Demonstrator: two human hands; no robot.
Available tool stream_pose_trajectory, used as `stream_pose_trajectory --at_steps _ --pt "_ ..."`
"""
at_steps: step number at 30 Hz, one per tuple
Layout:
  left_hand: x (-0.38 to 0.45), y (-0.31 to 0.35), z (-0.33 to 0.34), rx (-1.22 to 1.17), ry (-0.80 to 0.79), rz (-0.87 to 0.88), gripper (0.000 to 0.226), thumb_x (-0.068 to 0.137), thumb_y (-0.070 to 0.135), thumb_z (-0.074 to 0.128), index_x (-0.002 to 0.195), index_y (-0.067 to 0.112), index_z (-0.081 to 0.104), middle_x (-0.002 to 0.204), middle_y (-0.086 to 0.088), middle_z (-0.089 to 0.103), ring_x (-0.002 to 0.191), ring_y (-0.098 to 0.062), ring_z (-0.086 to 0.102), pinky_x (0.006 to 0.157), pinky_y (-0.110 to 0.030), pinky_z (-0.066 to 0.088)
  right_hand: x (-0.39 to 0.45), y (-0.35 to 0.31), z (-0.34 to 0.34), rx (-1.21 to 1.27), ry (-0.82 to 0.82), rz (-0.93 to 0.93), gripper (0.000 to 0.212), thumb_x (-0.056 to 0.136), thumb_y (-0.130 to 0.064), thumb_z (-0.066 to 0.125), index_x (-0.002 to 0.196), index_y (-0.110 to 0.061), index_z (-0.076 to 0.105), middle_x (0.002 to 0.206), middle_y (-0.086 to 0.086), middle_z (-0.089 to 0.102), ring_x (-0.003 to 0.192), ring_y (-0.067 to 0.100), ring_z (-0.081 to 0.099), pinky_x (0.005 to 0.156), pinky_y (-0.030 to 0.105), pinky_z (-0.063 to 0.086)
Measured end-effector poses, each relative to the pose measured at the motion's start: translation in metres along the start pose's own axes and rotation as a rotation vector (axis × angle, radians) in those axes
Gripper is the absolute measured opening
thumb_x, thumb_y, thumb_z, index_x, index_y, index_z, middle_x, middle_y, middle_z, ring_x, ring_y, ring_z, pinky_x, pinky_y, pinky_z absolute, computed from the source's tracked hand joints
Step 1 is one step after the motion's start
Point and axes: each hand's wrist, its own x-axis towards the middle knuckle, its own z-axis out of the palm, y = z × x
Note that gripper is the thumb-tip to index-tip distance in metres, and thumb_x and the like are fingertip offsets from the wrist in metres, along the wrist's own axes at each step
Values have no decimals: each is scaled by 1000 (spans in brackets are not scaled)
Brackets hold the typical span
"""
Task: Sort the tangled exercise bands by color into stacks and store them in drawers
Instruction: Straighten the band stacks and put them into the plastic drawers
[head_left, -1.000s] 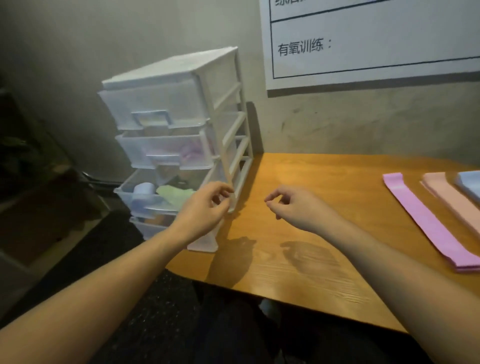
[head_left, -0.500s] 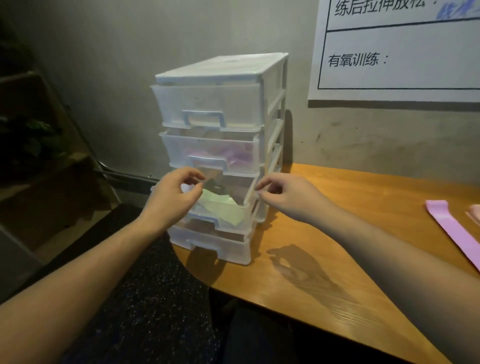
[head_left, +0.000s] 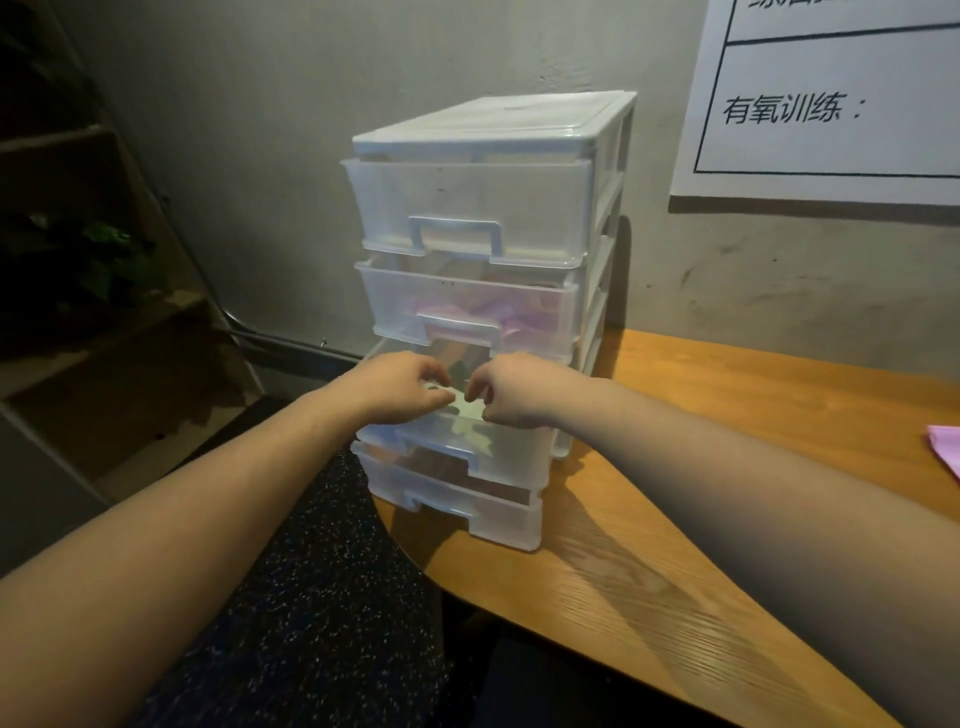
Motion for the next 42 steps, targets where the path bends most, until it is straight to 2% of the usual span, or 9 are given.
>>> stream_pose_trajectory --at_steps 7,11,16,21,26,31,36,39,42 --pt "20 -14 3 -54 -8 -117 42 90 35 72 130 25 63 130 -1 62 103 -12 56 89 -28 43 32 7 16 -39 -139 26 44 101 -30 56 144 -29 48 146 2 51 127 27 51 105 38 40" --pt "28 -17 6 -14 -5 -165 44 84 30 79 126 27 65 126 1 61 103 -15 56 87 -29 44 36 11 23 -93 -118 64 38 101 -23 53 139 -21 52 130 8 59 103 26 54 95 38 45" --pt "31 -18 2 330 80 -243 36 88 36 73 123 40 64 125 5 61 117 -22 52 94 -38 37 33 8 22 -114 -128 59 31 97 -13 58 127 -13 66 115 8 65 93 26 57 92 35 49" --pt "29 -13 -1 341 27 -225 23 87 21 72 109 26 70 107 3 66 93 -21 62 76 -33 54 19 9 12 -72 -83 -33 36 98 -18 57 134 -18 61 124 4 64 99 22 56 87 31 45" --pt "12 -11 -16 85 98 -145 19 84 21 76 101 28 70 97 4 64 89 -18 60 74 -30 47 1 8 -5 12 61 -120 25 100 -29 53 115 -14 67 100 5 66 89 24 58 73 30 38" --pt "-15 3 -29 -111 277 -27 21 89 15 69 103 31 67 87 9 66 74 -5 60 63 -25 45 -24 10 -21 273 243 -181 12 104 -38 49 100 -30 57 87 -8 61 78 10 58 69 28 42" --pt "-43 36 -38 -283 471 142 33 91 17 68 119 33 63 90 18 62 81 0 60 70 -22 49 -62 16 -35 447 422 -201 29 105 -44 44 88 -26 59 83 -6 62 78 11 59 70 32 48" --pt "-56 63 -41 -404 534 269 34 92 20 71 121 36 61 98 16 61 85 1 61 76 -20 50 -88 23 -44 627 517 -196 36 106 -41 42 95 -15 64 84 -4 60 75 8 55 69 27 43" --pt "-66 96 -44 -457 571 377 32 93 15 68 116 36 61 103 10 62 89 -5 61 77 -20 53 -114 35 -51 804 656 -140 40 106 -36 45 102 -4 67 83 1 58 76 10 54 70 34 45"
